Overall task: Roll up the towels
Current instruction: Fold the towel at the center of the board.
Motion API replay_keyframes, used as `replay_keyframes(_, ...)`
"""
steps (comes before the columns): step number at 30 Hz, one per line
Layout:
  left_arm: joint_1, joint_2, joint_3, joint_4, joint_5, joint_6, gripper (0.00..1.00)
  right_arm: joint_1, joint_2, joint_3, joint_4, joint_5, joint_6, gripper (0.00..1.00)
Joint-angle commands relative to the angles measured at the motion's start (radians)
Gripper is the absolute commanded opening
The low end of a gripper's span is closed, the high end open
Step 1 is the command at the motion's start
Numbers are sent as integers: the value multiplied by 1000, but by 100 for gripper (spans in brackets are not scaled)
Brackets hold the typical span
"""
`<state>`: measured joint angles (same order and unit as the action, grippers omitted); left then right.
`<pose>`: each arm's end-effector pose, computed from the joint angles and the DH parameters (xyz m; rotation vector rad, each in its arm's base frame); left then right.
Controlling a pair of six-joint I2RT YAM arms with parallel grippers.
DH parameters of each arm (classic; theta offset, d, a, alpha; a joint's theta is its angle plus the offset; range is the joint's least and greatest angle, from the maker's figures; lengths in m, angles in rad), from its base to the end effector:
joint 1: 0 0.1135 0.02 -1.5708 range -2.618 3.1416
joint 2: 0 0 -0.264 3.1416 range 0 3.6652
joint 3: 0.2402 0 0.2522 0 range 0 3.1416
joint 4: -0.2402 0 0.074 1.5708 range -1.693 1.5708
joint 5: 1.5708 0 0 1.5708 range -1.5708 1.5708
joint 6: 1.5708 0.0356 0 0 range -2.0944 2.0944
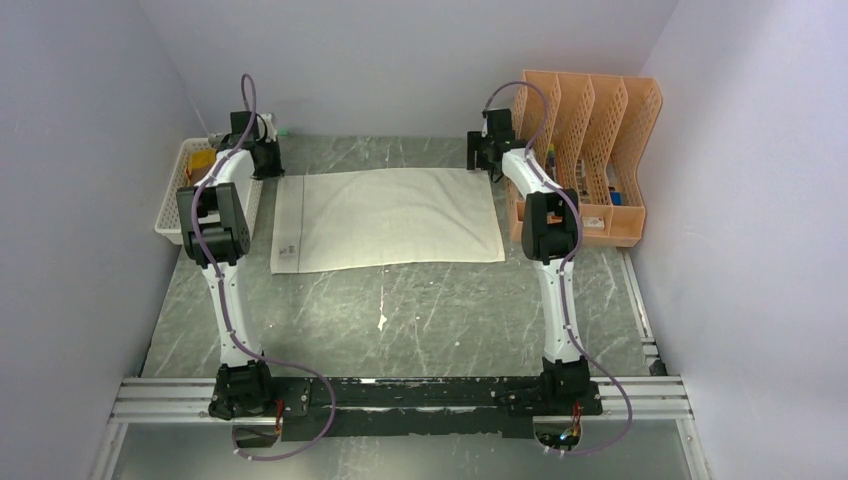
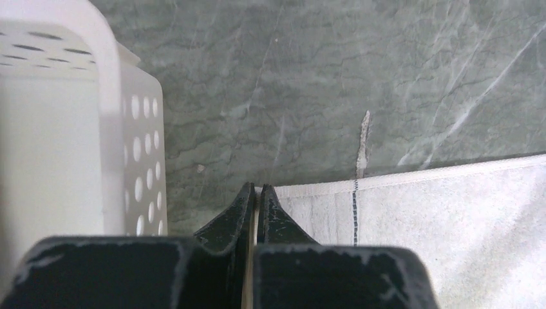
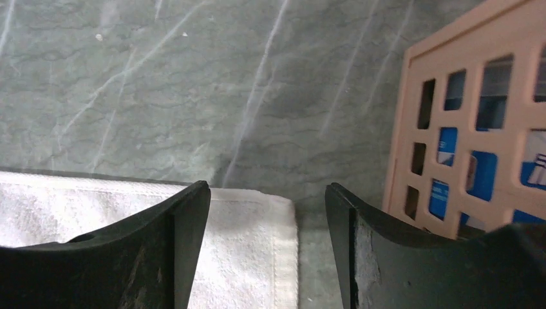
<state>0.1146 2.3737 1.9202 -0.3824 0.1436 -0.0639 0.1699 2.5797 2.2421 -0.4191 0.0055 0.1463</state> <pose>0.5268 0.0555 0.1625 -0.1477 2.3961 -0.1491 0.5659 0.0969 0.1544 -0.0247 2.3323 0.1520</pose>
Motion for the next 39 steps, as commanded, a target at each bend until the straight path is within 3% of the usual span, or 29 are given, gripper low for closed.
replay_keyframes(1,28,13,57,-11,-1,22,7,-5,-18,-24,3,96,-33,65)
replay_keyframes(7,46,26,71,-13,13,18,7,-5,-1,-36,-13,97,-29,58)
replay_keyframes(12,53,32,81,-14,21,18,7,-4,7,-60,-14,65,-11,46)
replay_keyframes(17,59,34,93,-16,35,13,7,-6,28,-62,-25,54,-9,25)
replay_keyframes(20,62,33,101,-17,41,11,7,-12,29,-72,-28,38,2,0)
replay_keyframes(27,66,24,148,-16,89,-1,7,-20,-77,-146,51,28,19,0)
replay_keyframes(36,65,57,347,10,152,-43,7,-26,-157,3,83,22,9,0)
replay_keyframes(39,65,39,355,62,187,-50,7,-27,-199,-23,132,17,-2,0)
